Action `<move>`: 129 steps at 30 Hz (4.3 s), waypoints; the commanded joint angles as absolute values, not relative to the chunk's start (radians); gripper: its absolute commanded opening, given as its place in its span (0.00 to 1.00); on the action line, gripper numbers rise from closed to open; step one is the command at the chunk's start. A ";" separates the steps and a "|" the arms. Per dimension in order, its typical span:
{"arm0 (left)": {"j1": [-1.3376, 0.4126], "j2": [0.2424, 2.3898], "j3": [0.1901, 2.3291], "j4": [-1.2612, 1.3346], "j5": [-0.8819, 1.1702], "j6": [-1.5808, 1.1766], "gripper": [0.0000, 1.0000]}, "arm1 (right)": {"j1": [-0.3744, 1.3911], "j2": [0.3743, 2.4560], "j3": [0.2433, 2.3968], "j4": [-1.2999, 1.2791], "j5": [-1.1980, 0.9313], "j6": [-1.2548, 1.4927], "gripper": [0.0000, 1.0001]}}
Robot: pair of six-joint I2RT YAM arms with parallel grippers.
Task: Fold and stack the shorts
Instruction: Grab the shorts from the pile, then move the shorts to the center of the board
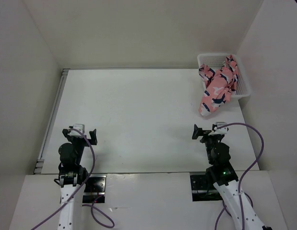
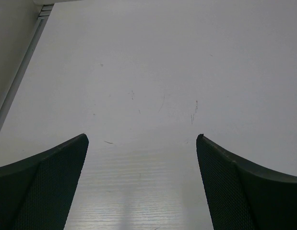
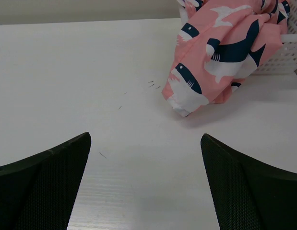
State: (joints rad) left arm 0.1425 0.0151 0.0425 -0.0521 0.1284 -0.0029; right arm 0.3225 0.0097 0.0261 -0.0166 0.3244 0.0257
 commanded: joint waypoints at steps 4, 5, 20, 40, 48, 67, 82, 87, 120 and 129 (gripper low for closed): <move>0.143 -0.011 0.047 -0.087 0.437 0.000 1.00 | 0.318 -0.008 0.003 -0.003 0.324 0.035 1.00; 0.143 -0.011 0.073 -0.197 0.577 0.000 1.00 | 0.318 -0.008 0.003 -0.003 0.324 0.026 1.00; 0.123 0.076 0.153 0.197 0.709 0.000 1.00 | 0.318 0.034 0.108 0.293 -0.304 -1.375 0.99; -0.032 1.138 0.879 -0.282 0.543 0.000 1.00 | 0.072 1.224 0.871 -0.192 0.186 0.221 0.98; -0.032 1.170 0.879 -0.269 0.552 0.000 1.00 | -0.047 1.331 0.743 -0.027 0.210 0.364 0.98; -0.032 1.243 0.913 -0.250 0.561 0.000 1.00 | -0.048 1.448 0.719 0.232 0.187 0.256 0.00; -0.043 1.151 0.853 -0.178 0.566 0.000 1.00 | -0.048 1.232 1.132 0.142 0.195 0.074 0.00; -0.067 1.141 0.841 -0.169 0.534 0.000 1.00 | -0.048 1.353 1.408 0.225 0.196 -0.023 0.00; 0.170 1.133 0.885 -0.204 0.508 0.000 1.00 | 0.471 1.700 1.808 -0.439 -0.003 -0.072 0.84; -0.015 1.422 0.885 0.021 0.252 0.000 1.00 | 0.413 1.652 1.214 -0.138 0.152 -0.333 0.87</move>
State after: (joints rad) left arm 0.0055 1.3609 0.8768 -0.1295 0.3492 -0.0040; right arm 0.3878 1.6466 1.2884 -0.3042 0.1028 -0.2039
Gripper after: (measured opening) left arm 0.998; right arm 0.838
